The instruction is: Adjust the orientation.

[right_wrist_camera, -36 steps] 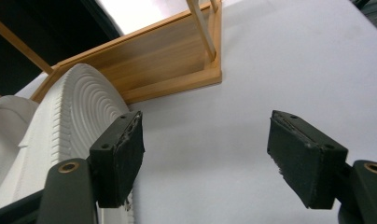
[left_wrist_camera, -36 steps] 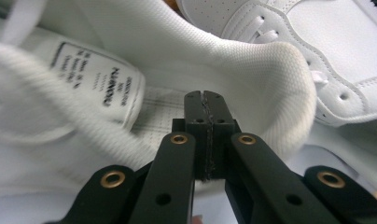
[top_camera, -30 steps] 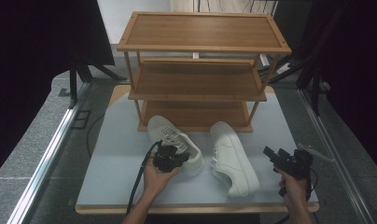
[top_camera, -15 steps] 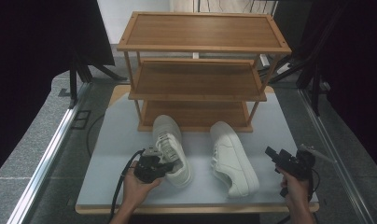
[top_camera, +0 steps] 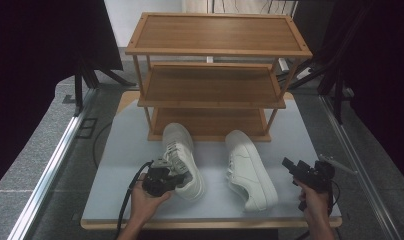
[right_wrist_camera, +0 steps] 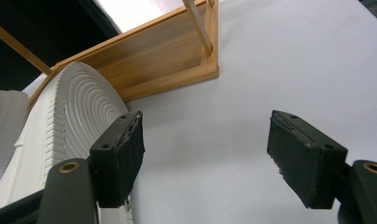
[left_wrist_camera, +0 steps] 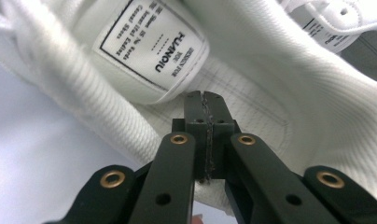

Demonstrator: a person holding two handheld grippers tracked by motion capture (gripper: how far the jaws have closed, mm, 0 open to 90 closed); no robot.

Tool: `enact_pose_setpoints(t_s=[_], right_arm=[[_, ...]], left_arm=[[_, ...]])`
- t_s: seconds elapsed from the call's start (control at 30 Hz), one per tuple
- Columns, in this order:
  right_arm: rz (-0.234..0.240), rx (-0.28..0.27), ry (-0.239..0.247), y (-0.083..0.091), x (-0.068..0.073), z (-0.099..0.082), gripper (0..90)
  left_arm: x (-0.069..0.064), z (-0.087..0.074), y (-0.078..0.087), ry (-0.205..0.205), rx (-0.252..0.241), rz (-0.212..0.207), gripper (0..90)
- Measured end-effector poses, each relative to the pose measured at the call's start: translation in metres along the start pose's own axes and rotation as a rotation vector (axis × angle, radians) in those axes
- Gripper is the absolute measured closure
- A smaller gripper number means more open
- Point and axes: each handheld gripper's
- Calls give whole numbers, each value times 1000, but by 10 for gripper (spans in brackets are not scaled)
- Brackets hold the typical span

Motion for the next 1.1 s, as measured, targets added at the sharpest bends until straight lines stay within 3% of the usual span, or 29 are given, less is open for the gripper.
enact_pose_setpoints(t_s=[0.13, 0.27, 0.5, 0.93, 1.1], right_arm=[[-2, -7, -3, 2, -2, 1, 274], [-3, -14, -9, 5, -4, 2, 274], [-7, -26, -16, 9, -7, 3, 274], [-7, -18, -10, 6, -5, 2, 274], [-6, -15, -10, 6, -4, 2, 274]], left_arm=[[-2, 4, -3, 4, -3, -12, 900], [-5, 8, -4, -18, 2, 3, 900], [2, 10, -1, -26, 25, 13, 900], [44, -9, 23, 43, 17, 69, 900], [50, -13, 26, 73, 10, 46, 900]])
Point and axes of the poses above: each handheld gripper's, and its own axes: y roughly backward along the jaws, z roughly out of its top, x roughly to its left, and after that the axes turned 13 degrees about z, right-handed
